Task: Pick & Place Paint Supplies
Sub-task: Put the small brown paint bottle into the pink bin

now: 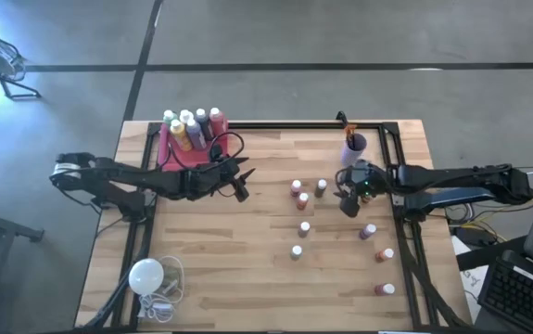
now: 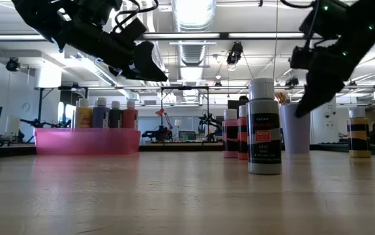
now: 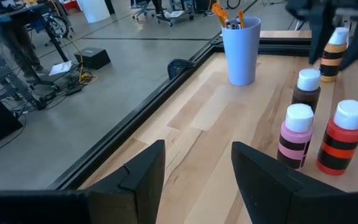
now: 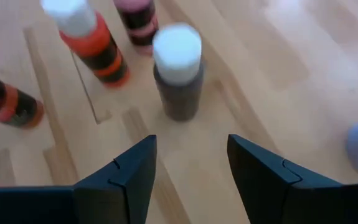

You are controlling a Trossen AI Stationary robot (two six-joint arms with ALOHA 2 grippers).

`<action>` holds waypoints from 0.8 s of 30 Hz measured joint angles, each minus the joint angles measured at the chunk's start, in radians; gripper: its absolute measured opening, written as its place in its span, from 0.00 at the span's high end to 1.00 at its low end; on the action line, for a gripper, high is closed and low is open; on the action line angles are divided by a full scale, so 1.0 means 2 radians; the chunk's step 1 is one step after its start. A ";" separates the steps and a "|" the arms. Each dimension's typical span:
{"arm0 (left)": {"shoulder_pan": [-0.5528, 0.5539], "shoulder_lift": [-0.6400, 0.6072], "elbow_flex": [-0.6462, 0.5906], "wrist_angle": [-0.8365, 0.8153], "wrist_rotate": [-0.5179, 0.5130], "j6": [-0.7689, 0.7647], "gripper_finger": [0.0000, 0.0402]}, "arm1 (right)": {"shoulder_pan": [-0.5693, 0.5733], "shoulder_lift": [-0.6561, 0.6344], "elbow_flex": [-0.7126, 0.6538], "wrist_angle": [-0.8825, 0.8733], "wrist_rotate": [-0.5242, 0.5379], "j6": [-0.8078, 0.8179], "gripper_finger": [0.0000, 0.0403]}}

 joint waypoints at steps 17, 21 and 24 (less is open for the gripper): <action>0.000 0.000 0.000 0.003 0.000 0.000 0.53 | 0.000 0.026 -0.100 0.219 0.014 -0.042 0.33; 0.000 0.000 0.000 0.003 0.000 0.000 0.53 | 0.000 0.040 -0.106 0.248 0.016 -0.040 0.31; 0.000 0.000 0.000 0.003 0.000 0.000 0.53 | 0.000 0.055 -0.106 0.266 0.016 -0.040 0.30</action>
